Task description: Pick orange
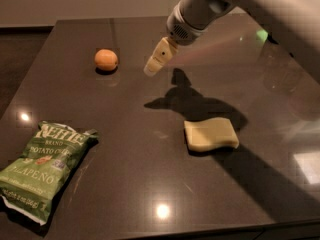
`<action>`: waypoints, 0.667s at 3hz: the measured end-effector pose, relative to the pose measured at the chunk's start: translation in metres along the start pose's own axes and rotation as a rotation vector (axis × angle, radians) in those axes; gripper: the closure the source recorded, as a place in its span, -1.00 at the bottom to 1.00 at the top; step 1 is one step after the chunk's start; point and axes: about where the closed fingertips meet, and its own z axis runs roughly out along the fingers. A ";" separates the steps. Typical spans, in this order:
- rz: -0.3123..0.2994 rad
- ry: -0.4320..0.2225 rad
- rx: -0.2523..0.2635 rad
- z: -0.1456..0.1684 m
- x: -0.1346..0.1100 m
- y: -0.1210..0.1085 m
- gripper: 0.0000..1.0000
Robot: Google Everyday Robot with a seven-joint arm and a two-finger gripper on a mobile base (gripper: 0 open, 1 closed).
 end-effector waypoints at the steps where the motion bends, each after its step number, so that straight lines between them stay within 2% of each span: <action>1: -0.001 -0.036 -0.014 0.022 -0.023 0.005 -1.00; 2: -0.002 -0.067 -0.035 0.044 -0.045 0.015 -1.00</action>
Offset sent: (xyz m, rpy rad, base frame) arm 0.0305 0.1009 -0.0200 0.1171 -0.0103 0.0562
